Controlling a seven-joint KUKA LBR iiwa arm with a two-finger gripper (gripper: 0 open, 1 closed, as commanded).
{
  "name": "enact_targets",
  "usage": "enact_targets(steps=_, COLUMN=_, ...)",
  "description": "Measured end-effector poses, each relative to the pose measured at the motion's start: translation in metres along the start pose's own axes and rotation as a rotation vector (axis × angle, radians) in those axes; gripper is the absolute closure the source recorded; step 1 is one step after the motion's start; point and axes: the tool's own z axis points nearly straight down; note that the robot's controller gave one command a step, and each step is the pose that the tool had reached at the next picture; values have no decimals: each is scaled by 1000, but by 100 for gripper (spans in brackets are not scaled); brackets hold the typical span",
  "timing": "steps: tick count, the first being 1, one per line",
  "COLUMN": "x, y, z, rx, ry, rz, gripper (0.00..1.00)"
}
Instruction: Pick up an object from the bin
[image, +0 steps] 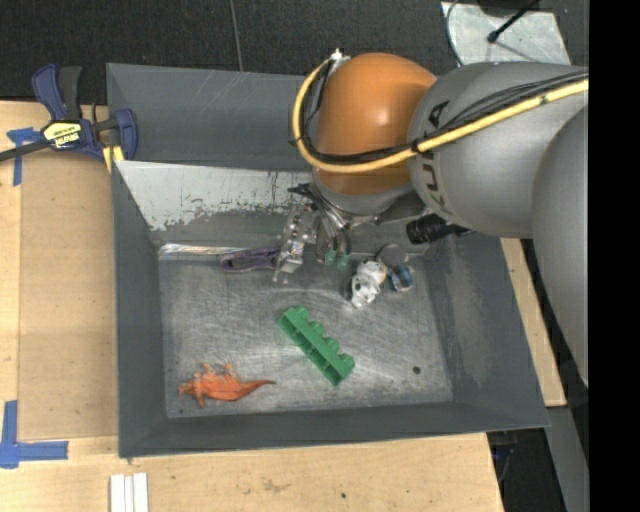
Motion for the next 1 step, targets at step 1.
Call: enact_targets(steps=1, x=39, y=5, z=-55, rx=-2, ry=-4, rz=9, gripper=100)
